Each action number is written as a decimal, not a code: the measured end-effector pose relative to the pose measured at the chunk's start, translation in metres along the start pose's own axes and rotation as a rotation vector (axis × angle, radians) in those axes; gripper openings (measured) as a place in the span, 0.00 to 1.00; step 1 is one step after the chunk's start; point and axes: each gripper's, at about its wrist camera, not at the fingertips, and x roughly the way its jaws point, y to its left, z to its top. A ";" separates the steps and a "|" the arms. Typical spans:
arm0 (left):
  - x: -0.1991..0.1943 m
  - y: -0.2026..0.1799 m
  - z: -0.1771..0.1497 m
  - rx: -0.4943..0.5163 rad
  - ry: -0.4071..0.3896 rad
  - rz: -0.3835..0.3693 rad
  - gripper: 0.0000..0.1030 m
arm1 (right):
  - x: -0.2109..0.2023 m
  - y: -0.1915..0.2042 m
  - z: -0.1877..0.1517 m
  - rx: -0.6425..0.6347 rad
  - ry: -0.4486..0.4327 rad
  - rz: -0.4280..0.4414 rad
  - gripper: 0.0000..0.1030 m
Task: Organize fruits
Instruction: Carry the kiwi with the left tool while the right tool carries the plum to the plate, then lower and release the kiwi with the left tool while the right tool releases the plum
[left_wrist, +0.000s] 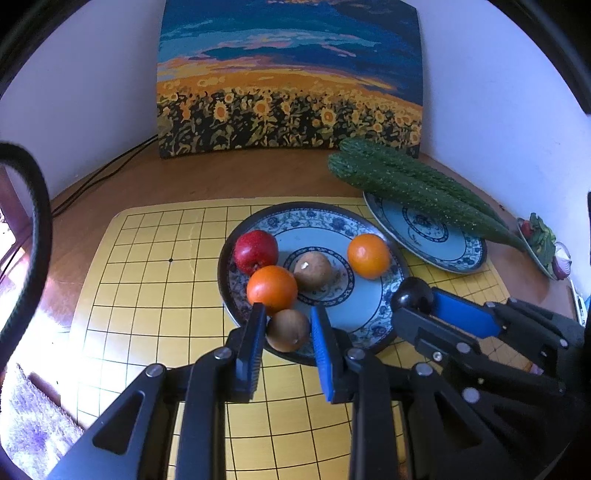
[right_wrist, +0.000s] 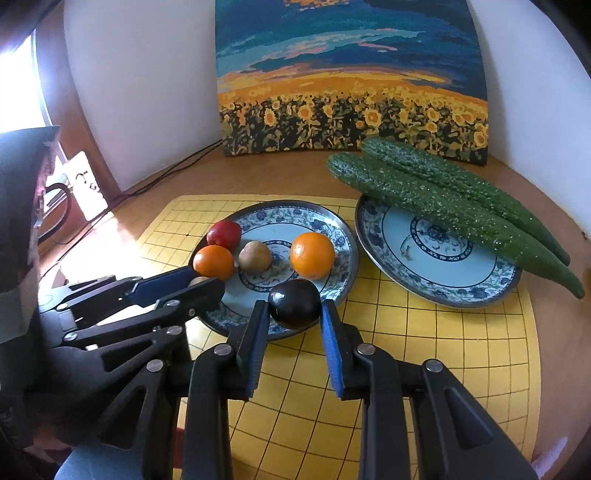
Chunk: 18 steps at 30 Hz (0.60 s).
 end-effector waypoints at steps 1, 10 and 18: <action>0.000 0.000 0.000 0.001 0.000 0.001 0.25 | 0.002 -0.001 0.000 0.002 0.004 -0.001 0.29; 0.001 -0.001 0.000 0.004 0.008 0.003 0.25 | 0.008 -0.002 -0.001 -0.003 0.011 -0.006 0.29; 0.003 -0.001 0.000 -0.002 0.020 -0.005 0.25 | 0.010 -0.003 -0.001 0.003 0.012 -0.003 0.29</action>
